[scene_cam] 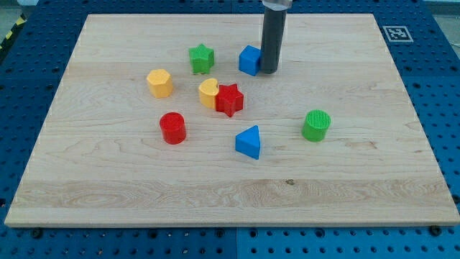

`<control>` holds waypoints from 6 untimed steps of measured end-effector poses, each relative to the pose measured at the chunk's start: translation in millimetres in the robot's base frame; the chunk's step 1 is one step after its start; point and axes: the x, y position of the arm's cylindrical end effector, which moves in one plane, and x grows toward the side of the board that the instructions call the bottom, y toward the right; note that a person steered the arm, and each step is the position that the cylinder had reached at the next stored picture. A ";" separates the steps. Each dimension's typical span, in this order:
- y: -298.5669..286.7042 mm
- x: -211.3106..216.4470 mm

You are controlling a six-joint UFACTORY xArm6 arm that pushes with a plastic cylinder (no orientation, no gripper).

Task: Point your arm at the blue triangle

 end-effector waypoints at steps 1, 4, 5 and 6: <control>12.5 31.6; -13.6 82.7; -32.9 102.0; -52.0 122.7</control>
